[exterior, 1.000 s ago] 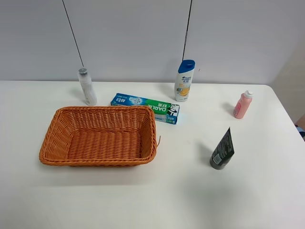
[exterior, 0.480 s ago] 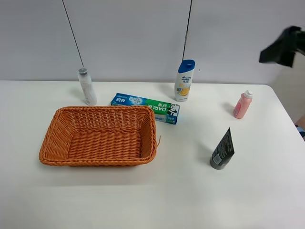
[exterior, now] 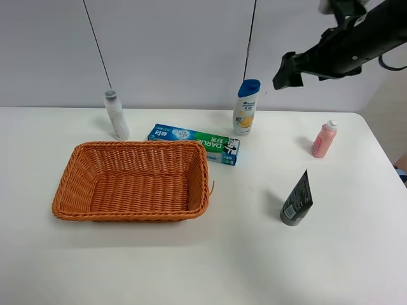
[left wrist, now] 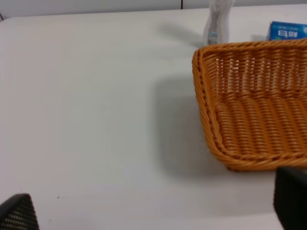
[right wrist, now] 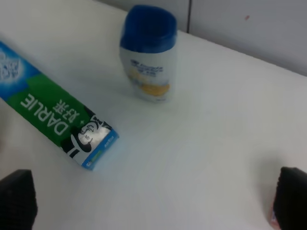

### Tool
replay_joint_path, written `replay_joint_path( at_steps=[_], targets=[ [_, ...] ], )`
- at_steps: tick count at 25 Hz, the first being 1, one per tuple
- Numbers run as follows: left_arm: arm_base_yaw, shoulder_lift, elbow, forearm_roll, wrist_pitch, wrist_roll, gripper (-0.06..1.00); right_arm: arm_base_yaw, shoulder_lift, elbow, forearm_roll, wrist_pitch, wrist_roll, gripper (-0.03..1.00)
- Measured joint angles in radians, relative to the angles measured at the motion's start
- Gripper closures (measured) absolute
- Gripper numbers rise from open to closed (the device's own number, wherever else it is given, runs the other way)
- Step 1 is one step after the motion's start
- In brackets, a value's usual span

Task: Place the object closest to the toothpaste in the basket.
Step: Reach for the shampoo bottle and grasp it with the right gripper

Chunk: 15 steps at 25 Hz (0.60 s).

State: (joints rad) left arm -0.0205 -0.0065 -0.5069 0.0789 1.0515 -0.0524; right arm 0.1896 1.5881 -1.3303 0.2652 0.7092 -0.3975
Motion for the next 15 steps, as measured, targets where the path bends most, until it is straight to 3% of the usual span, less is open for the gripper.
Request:
replay_joint_path(
  at_steps=[4, 10, 15],
  targets=[
    [0.0, 0.0, 0.0, 0.0, 0.0, 0.0, -0.05, 0.009, 0.085, -0.003, 0.002, -0.064, -0.085, -0.03],
    [0.0, 0.0, 0.0, 0.0, 0.0, 0.0, -0.05, 0.009, 0.186, -0.029, -0.008, -0.202, -0.111, -0.03],
    [0.0, 0.0, 0.0, 0.0, 0.0, 0.0, -0.05, 0.023, 0.282, -0.097, -0.008, -0.227, -0.114, -0.03]
  ],
)
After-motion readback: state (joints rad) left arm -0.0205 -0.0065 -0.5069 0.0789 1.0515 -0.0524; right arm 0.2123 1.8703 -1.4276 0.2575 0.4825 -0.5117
